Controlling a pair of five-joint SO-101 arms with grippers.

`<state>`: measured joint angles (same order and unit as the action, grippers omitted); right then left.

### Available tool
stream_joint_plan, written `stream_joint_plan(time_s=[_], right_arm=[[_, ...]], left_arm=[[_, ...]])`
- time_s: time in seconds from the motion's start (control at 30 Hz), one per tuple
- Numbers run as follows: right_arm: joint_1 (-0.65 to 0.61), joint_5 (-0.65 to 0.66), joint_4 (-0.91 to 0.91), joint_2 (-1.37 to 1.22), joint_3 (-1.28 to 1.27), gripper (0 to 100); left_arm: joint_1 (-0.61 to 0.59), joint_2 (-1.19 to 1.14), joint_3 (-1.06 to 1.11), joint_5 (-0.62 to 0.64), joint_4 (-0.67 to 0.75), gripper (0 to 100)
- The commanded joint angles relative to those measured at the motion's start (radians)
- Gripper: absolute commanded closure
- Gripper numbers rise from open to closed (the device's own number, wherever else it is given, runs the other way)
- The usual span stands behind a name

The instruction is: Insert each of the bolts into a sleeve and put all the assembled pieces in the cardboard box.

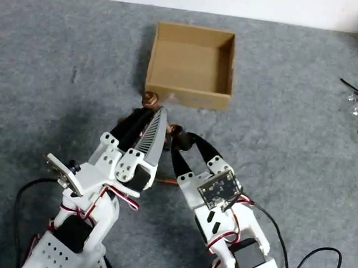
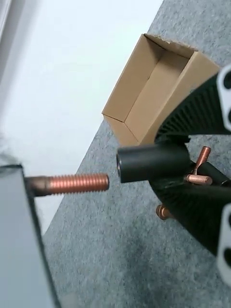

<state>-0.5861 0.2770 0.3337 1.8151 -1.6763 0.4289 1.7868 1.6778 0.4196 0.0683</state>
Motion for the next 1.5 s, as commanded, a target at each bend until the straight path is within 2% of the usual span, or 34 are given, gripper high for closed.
stream_joint_plan(time_s=[0.0, 0.13, 0.27, 0.77, 0.93, 1.2, 1.37, 1.47], right_arm=[[-0.018, -0.009, -0.035, 0.021, -0.093, 99.5], [-0.024, -0.009, -0.035, 0.021, -0.090, 99.5], [-0.044, -0.006, -0.035, 0.021, -0.091, 99.5], [-0.005, -0.008, -0.036, 0.021, -0.088, 99.5], [-0.005, -0.008, -0.036, 0.022, -0.087, 99.5], [-0.008, -0.009, -0.036, 0.022, -0.021, 99.5], [-0.012, -0.052, -0.035, 0.022, -0.004, 99.5], [-0.012, -0.063, -0.033, 0.022, -0.008, 99.5]], left_arm=[[-0.012, -0.007, 0.019, 0.006, 0.026, 99], [-0.007, -0.007, 0.019, 0.006, 0.026, 99], [0.061, -0.008, 0.019, 0.005, 0.021, 99], [0.058, -0.007, 0.019, 0.006, -0.041, 99], [0.061, -0.007, 0.019, 0.008, -0.092, 99], [0.139, -0.007, 0.019, 0.008, -0.175, 99], [0.217, -0.007, 0.019, 0.002, -0.299, 99], [0.196, -0.001, 0.019, 0.000, -0.336, 99]])
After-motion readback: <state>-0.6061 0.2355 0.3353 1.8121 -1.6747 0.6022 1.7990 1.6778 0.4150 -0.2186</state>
